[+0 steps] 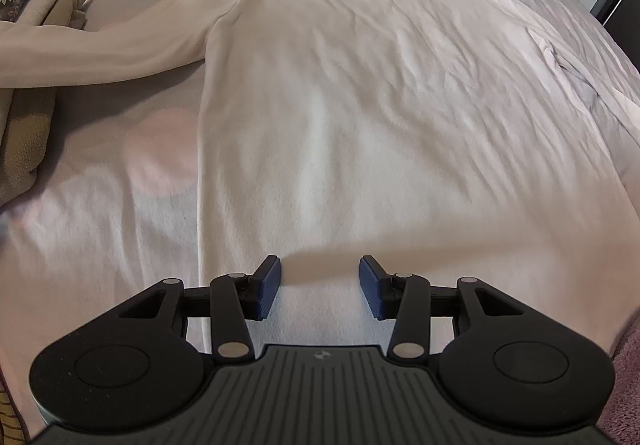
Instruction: Fold clothes
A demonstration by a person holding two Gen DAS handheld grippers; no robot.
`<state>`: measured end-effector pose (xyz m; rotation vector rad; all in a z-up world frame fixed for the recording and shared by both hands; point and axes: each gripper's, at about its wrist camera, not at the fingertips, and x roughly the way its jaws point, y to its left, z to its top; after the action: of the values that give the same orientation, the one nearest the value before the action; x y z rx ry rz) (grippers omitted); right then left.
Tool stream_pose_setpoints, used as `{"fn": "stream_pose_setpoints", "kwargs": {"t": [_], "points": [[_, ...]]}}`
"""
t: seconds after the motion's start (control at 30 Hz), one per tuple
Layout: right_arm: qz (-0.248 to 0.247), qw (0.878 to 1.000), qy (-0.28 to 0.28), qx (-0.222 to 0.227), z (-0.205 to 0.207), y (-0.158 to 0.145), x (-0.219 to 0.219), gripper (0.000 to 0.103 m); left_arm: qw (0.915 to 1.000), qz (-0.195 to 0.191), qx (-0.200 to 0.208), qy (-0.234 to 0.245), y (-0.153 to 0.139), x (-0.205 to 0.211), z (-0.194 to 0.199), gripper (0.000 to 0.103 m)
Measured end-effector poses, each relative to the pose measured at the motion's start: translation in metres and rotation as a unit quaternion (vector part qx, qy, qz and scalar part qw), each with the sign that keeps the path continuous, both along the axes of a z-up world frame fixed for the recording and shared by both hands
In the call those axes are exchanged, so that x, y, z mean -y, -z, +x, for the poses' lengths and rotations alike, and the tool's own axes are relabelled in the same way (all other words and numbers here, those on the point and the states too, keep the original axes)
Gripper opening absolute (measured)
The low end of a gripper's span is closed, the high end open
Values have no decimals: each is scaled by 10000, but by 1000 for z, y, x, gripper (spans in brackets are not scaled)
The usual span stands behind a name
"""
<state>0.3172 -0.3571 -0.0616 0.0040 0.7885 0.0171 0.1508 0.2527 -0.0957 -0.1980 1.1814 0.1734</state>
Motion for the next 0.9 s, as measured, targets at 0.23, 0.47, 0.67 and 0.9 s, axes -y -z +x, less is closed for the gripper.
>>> {"fn": "stream_pose_setpoints", "kwargs": {"t": [0.23, 0.47, 0.67, 0.9], "points": [[-265, 9980, -541, 202, -40, 1, -27, 48, 10000, 9, 10, 28, 0, 2, -2, 41], [-95, 9998, 112, 127, -19, 29, -34, 42, 10000, 18, 47, -5, -2, 4, -7, 42], [-464, 9984, 129, 308, -16, 1, -34, 4, 9999, 6, 101, 0, -5, 4, -9, 42], [-295, 9977, -581, -160, -15, -65, -19, 1, 9998, 81, 15, 184, 1, 9, -8, 42]]}}
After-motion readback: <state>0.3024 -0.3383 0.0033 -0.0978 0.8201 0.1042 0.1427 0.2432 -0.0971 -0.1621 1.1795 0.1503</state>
